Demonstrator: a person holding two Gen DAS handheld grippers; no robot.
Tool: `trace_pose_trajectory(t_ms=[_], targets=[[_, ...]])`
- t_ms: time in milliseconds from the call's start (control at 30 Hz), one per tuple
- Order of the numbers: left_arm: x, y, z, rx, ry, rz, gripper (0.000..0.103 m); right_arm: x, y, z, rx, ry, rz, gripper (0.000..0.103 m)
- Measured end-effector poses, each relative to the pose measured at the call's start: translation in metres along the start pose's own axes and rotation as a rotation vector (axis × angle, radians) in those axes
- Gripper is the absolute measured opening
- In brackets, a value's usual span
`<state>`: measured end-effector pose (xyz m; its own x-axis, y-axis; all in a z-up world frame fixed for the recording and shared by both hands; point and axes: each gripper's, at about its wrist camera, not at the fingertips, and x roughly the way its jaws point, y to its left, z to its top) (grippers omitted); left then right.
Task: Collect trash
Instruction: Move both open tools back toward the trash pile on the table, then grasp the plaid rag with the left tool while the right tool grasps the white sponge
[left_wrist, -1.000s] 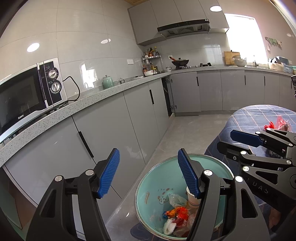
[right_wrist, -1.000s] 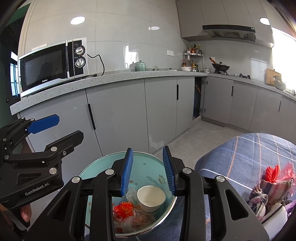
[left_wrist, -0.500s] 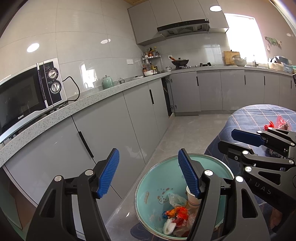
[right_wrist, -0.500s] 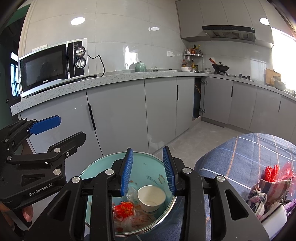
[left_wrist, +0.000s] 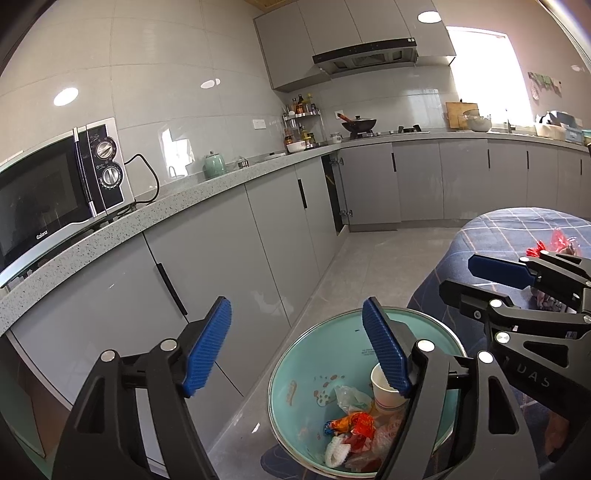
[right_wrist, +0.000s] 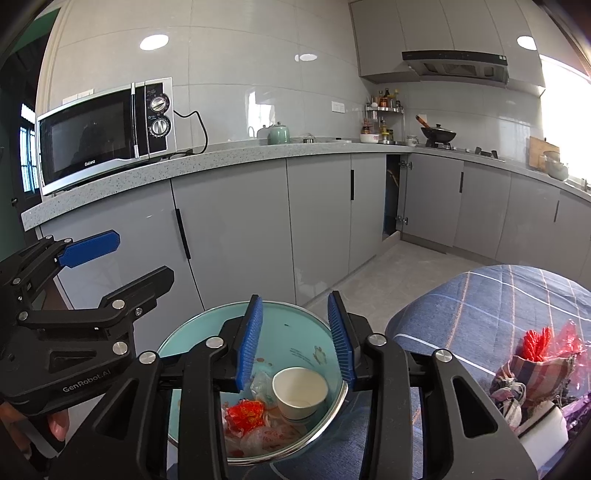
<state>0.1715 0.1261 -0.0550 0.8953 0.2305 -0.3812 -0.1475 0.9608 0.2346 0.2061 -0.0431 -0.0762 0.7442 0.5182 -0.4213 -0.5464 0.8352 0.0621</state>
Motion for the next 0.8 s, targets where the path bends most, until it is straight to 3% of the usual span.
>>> trace_pose_trajectory(t_ms=[367, 700, 800], targets=[[-0.005, -0.023, 0.003, 0.02, 0.003, -0.051, 0.074, -0.044, -0.022, -0.013, -0.024, 0.003, -0.064, 0.045], [-0.009, -0.106, 0.011, 0.085, -0.003, -0.21, 0.075, -0.119, -0.11, -0.042, 0.08, 0.019, -0.312, 0.05], [-0.01, -0.133, 0.013, 0.12, -0.008, -0.25, 0.075, -0.13, -0.135, -0.056, 0.133, 0.035, -0.387, 0.057]])
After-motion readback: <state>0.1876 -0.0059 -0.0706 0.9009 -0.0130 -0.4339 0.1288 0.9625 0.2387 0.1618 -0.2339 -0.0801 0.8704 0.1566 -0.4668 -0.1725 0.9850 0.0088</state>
